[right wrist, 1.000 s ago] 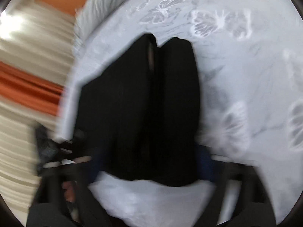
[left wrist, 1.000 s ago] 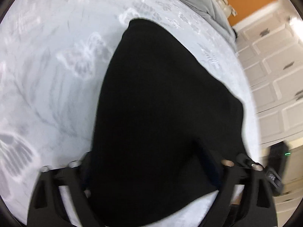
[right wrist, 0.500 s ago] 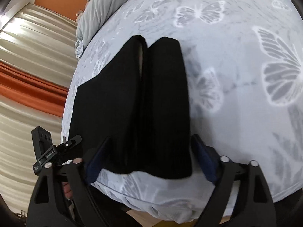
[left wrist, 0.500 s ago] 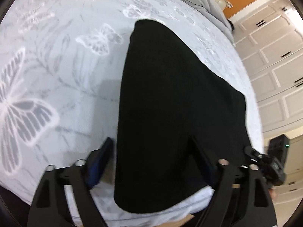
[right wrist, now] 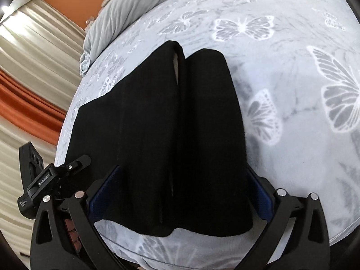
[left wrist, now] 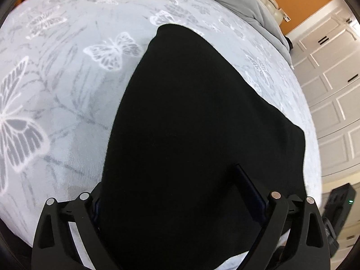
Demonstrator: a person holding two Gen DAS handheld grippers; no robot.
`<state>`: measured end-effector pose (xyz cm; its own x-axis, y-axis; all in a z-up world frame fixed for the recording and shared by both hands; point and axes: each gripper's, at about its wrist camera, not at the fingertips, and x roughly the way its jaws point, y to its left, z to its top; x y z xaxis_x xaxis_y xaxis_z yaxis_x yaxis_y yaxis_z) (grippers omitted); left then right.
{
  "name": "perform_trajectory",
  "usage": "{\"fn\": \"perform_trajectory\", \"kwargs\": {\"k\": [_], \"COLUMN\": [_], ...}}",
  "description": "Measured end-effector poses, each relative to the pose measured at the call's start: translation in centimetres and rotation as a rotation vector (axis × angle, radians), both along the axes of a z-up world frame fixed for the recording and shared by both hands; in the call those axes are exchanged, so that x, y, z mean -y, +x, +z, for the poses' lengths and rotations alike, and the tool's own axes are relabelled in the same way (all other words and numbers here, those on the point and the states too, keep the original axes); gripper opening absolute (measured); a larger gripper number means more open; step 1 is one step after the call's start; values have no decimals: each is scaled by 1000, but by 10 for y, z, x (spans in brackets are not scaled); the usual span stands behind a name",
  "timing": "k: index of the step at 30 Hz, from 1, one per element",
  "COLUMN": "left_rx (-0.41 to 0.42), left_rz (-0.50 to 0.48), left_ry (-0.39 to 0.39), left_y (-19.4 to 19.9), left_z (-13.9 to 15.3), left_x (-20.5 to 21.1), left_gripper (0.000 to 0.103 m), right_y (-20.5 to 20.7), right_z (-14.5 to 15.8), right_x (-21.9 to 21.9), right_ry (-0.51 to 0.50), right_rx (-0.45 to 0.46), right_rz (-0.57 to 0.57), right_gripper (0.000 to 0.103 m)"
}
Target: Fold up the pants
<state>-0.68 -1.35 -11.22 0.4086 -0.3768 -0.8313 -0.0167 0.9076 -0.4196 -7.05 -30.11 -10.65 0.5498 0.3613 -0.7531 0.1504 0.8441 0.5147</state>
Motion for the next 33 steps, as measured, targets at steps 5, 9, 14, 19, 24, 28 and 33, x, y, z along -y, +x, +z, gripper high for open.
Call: {"fn": "perform_trajectory", "kwargs": {"k": [5,9,14,19,24,28,33], "left_rx": [61,75,80,82,85,101,138], "left_rz": [8,12,17,30,30,36,65], "left_ry": [81,93,94,84,73,62,49], "left_y": [-6,-5,-3,-16,-18,-20,-24], "left_z": [0,0,0,0,-1,-1,-2], "left_x": [10,11,12,10,4,2,2], "left_gripper": [98,98,98,98,98,98,98], "right_y": [-7,-8,-2,-1,2,6,6], "right_z": [-1,-1,-1,-1,-1,0,-3], "right_x": [-1,-3,-7,-8,-11,-12,-3], "right_ry": [1,-14,-20,-20,-36,-8,74], "right_rx": [79,101,99,122,132,128,137], "right_rz": [-10,-22,-59,-103,-107,-98,-72], "right_gripper": [98,98,98,98,98,98,76]}}
